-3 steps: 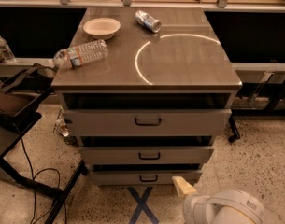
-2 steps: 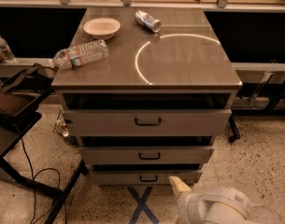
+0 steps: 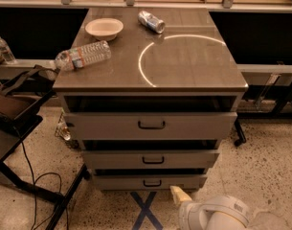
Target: Open bottom drawer
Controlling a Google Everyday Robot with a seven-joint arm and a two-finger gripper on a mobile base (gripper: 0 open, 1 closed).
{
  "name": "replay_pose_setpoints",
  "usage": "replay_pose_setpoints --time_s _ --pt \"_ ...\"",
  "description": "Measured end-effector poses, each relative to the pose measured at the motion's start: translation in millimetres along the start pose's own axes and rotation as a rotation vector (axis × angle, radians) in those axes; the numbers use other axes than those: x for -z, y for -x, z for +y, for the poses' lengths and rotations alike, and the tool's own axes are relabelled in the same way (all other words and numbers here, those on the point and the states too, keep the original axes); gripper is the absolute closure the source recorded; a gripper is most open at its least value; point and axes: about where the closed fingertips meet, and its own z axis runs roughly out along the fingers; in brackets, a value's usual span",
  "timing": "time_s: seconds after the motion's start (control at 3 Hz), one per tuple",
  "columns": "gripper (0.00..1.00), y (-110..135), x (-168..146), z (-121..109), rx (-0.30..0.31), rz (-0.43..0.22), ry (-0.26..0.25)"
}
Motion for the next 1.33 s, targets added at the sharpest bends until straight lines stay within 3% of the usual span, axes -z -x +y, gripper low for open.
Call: replay_pose_setpoints --time_s 0.33,0.67,1.0,1.33 --pt "0.00 0.2 -16.9 -8.9 0.018 0.038 0.000" --pt "0.00 7.9 -75.8 -12.2 -0.027 0.079 0.041" --pt "0.00 -9.2 -137.6 16.5 -0.082 0.178 0.096" --pt "0.00 -52.2 -173.9 30.7 -0.069 0.338 0.080"
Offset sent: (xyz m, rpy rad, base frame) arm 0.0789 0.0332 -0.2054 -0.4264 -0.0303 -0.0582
